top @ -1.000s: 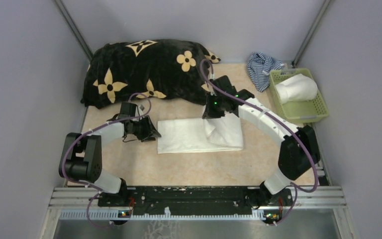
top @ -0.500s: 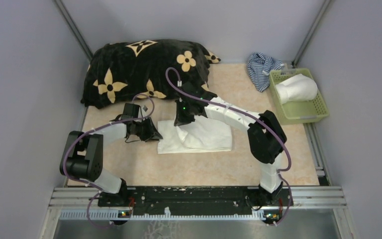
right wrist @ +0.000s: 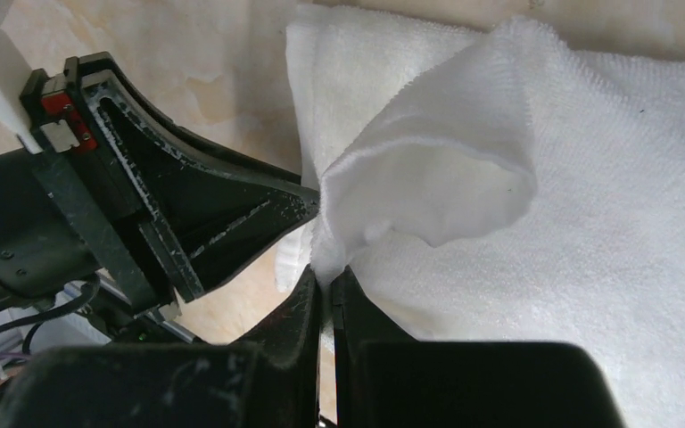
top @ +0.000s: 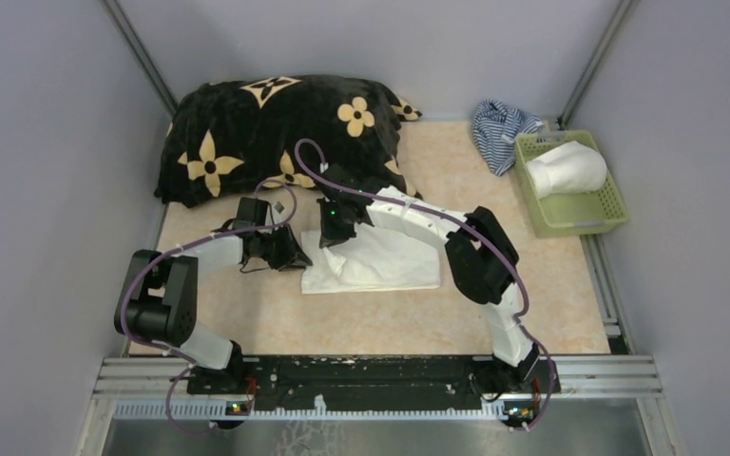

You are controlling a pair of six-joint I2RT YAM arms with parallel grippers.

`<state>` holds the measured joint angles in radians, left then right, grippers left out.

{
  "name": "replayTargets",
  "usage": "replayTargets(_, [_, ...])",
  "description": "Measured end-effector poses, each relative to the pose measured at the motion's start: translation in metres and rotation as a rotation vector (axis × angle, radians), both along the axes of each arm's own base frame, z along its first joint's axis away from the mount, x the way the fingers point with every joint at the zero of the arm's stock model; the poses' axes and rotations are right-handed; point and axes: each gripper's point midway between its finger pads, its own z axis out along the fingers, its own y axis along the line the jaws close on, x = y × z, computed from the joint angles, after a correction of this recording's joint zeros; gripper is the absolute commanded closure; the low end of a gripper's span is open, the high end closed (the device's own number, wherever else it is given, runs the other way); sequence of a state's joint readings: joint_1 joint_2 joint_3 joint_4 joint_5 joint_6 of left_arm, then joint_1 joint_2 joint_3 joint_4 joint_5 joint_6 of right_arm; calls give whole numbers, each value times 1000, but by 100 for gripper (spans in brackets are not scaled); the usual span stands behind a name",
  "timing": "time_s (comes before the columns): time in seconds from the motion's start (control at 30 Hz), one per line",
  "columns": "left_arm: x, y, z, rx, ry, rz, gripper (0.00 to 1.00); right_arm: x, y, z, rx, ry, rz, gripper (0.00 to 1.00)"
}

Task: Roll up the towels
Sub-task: Fold the towel at the center of the board.

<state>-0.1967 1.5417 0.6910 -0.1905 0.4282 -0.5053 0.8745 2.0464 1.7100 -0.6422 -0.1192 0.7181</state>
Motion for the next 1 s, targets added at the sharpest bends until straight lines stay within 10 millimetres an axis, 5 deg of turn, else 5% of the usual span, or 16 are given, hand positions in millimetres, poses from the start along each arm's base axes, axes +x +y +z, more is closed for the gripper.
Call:
replayTargets(0.3, [0, -1, 0, 1, 0, -3, 72, -6, 12, -27, -36, 40, 37, 100])
replayTargets(0.7, [-1, -2, -1, 7, -2, -7, 72, -8, 24, -21, -13, 48, 69, 97])
replayTargets(1.0, [0, -1, 0, 10, -3, 0, 59, -16, 28, -29, 0, 91, 98, 72])
